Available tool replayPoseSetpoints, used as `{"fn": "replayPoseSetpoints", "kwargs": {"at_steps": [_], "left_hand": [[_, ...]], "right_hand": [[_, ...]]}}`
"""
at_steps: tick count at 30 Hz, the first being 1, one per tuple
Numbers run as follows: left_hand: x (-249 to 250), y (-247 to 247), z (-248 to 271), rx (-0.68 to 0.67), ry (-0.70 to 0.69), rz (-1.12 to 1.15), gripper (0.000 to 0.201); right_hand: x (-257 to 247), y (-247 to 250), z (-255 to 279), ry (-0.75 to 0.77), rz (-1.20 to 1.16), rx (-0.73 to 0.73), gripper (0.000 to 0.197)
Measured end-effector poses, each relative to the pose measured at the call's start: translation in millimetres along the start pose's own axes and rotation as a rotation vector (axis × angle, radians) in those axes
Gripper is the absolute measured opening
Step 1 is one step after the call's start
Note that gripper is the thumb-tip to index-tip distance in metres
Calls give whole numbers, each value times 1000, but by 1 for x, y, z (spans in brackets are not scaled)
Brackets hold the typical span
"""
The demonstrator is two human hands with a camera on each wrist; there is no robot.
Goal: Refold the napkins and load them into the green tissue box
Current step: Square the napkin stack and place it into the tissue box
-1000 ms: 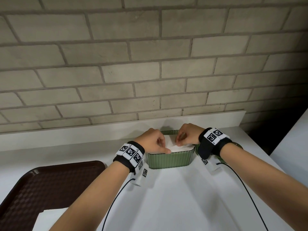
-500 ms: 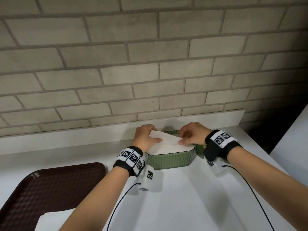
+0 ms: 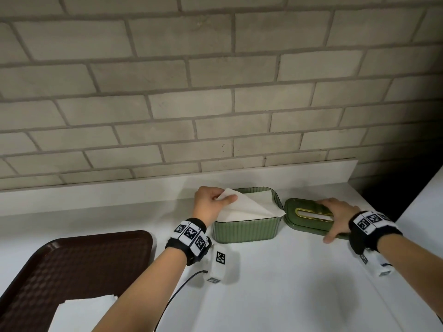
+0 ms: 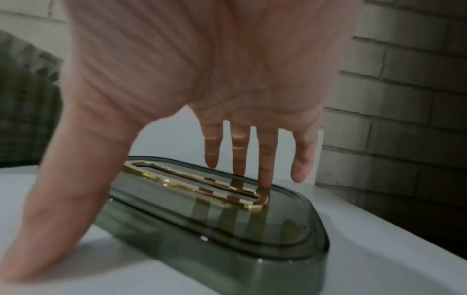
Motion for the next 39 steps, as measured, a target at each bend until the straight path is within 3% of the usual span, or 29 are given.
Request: {"fn": "replayPoseSetpoints", "kwargs": {"at_steps": [2, 7, 8, 11, 13, 17, 24, 29, 34, 39], "left_hand": [[5, 0, 1, 9, 8, 1, 18], [9, -1, 2, 36, -5, 20, 25], [9, -1, 2, 38, -8, 23, 26], [11, -1, 5, 58, -28, 23, 27], [10, -2, 6, 73, -50, 37, 28], [11, 1, 11, 89, -177, 32, 33], [19, 11, 30, 80, -236, 23, 22], [9, 15, 58, 95, -105, 203, 20], [4, 17, 86, 118, 60, 446, 42], [-8, 9, 96, 151, 260, 548, 50]], "right_hand": [[3, -2, -4, 14, -15, 38, 122], [6, -2, -8, 9, 5, 48, 105], [0, 1, -9, 38, -51, 114, 93], [-35, 17, -3, 243, -471, 458, 29], [-76, 28, 11, 374, -689, 518, 5], [-157, 38, 29, 592, -771, 272, 6], [-212, 42, 34, 677, -946, 61, 15], [-218, 29, 44, 657, -904, 43, 16], [-214, 11, 60, 639, -970, 203, 9], [-213, -8, 59, 628, -1110, 126, 21]]}}
Point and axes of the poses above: each hand's wrist, its own z-axis away from the middle knuckle, its own y-axis out of the back of the hand, x = y × z, the point moved 3 cm from there along -z, towards the middle knuckle, and after that the axes turned 6 degrees about -z, right-handed, at the moved point
